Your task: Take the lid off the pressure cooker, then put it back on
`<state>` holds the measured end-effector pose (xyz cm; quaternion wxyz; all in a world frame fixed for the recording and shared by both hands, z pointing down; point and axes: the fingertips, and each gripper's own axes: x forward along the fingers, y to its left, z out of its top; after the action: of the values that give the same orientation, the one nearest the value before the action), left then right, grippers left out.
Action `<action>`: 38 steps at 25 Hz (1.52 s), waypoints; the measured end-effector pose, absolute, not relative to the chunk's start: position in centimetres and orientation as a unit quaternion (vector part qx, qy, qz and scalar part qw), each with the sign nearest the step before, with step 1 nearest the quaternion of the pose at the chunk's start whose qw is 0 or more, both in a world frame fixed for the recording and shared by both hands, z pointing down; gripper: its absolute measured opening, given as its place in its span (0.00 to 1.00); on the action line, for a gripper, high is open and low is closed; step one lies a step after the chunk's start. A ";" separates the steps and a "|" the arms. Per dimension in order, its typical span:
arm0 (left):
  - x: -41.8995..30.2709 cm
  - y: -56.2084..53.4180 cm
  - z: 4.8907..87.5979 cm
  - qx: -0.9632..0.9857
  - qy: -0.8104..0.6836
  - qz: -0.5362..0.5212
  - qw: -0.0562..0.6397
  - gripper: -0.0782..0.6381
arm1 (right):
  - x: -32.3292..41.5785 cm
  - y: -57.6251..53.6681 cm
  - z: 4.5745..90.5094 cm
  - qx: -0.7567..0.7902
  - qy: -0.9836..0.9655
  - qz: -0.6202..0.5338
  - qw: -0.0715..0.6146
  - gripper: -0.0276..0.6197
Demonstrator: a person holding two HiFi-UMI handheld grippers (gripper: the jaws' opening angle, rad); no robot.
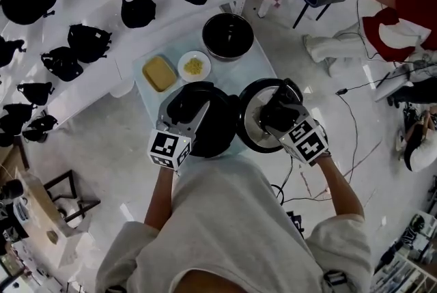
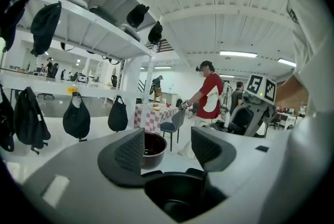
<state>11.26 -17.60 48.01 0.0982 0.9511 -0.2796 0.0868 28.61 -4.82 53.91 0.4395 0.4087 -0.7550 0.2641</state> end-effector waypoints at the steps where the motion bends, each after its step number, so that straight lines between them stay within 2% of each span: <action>1: 11.0 -17.6 48.0 0.950 -0.284 0.086 0.098 0.47 | 27.9 -5.2 53.7 0.398 -0.761 0.260 0.442 0.46; 12: 5.6 -17.5 47.8 0.932 -0.340 0.076 0.103 0.47 | 20.1 -9.0 54.2 0.289 -0.780 0.217 0.512 0.46; 27: -3.9 -16.8 47.6 0.902 -0.414 0.067 0.104 0.47 | 9.3 -11.4 56.6 0.203 -0.793 0.192 0.542 0.46; 38: -6.7 -17.6 47.8 0.894 -0.431 0.061 0.104 0.47 | 5.4 -12.0 59.1 0.185 -0.787 0.187 0.557 0.46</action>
<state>-6.66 -17.58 47.78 0.1044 0.8943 -0.4309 0.0609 5.38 -12.05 59.13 0.5575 0.1848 -0.7874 0.1875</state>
